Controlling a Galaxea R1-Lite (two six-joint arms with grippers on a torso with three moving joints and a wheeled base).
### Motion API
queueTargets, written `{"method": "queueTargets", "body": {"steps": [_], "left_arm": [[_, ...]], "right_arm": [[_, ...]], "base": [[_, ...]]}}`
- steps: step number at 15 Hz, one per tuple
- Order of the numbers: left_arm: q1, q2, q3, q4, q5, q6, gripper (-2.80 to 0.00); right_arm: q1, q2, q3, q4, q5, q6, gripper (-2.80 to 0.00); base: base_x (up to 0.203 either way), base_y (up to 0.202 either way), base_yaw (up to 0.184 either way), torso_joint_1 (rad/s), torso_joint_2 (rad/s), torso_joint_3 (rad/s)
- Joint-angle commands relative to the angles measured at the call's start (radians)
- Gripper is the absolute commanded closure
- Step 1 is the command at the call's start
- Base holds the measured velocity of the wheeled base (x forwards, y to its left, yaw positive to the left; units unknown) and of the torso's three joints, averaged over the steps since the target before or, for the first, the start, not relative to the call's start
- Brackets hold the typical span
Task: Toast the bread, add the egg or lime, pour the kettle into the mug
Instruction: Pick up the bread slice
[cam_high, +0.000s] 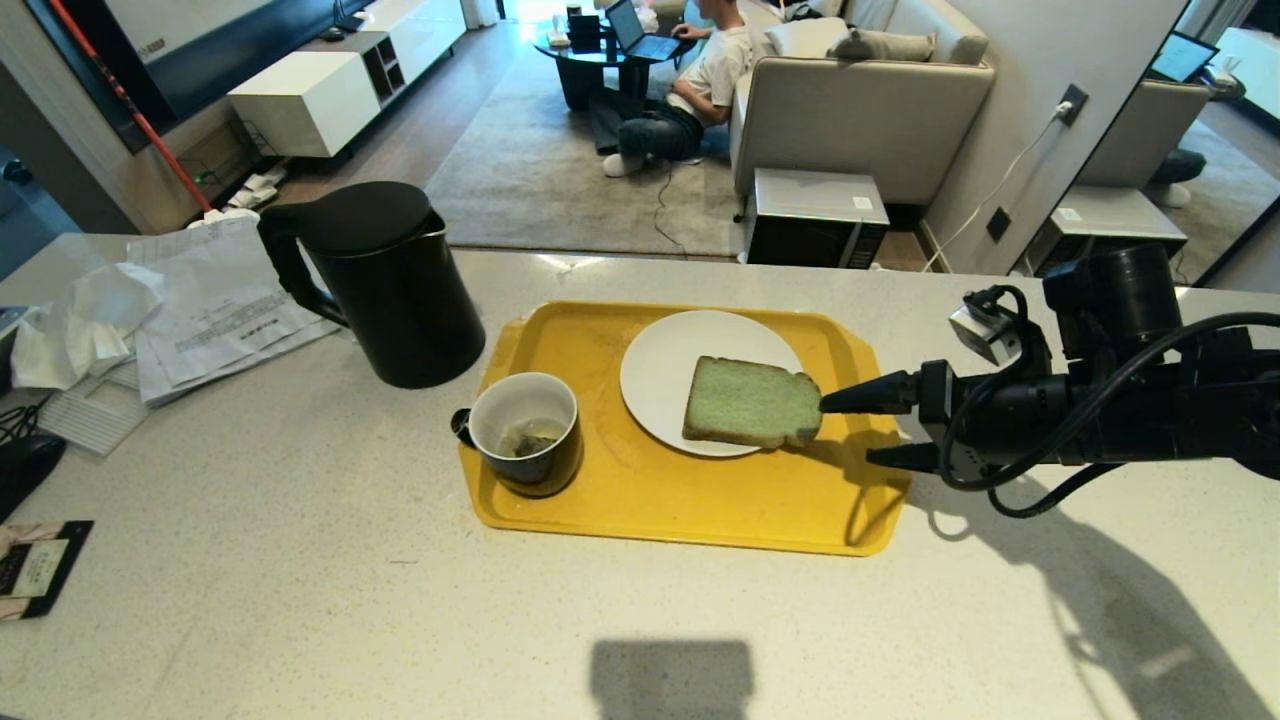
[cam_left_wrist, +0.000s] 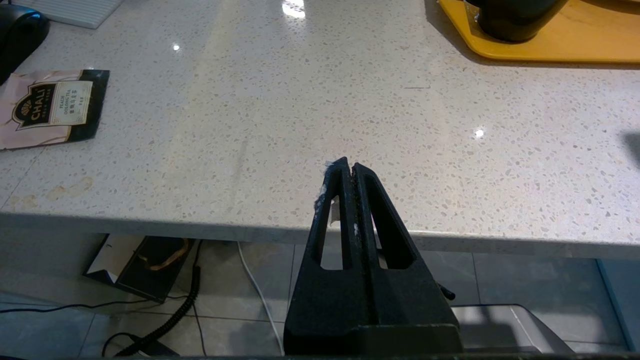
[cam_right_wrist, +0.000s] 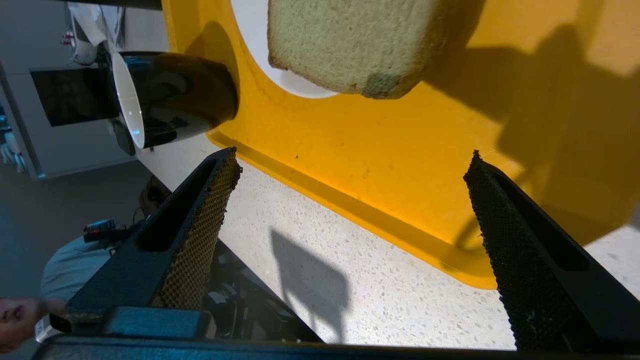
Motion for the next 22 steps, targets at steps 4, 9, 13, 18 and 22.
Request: {"method": "queueTargets", "body": {"steps": [4, 9, 13, 18, 22], "left_arm": [[0.0, 0.0, 0.0, 0.0, 0.0, 0.0, 0.0], [0.0, 0.0, 0.0, 0.0, 0.0, 0.0, 0.0], [0.0, 0.0, 0.0, 0.0, 0.0, 0.001, 0.0], [0.0, 0.0, 0.0, 0.0, 0.0, 0.001, 0.0], [0.0, 0.0, 0.0, 0.0, 0.0, 0.001, 0.0]], "right_arm": [[0.068, 0.061, -0.056, 0.0, -0.012, 0.006, -2.8], [0.104, 0.113, -0.123, 0.001, -0.014, 0.057, -2.8], [0.117, 0.151, -0.147, 0.001, -0.019, 0.062, -2.8], [0.117, 0.184, -0.17, 0.001, -0.037, 0.062, -2.8], [0.117, 0.204, -0.204, 0.014, -0.047, 0.062, -2.8]], "base": [[0.0, 0.0, 0.0, 0.0, 0.0, 0.0], [0.0, 0.0, 0.0, 0.0, 0.0, 0.0], [0.0, 0.0, 0.0, 0.0, 0.0, 0.0], [0.0, 0.0, 0.0, 0.0, 0.0, 0.0], [0.0, 0.0, 0.0, 0.0, 0.0, 0.0]]}}
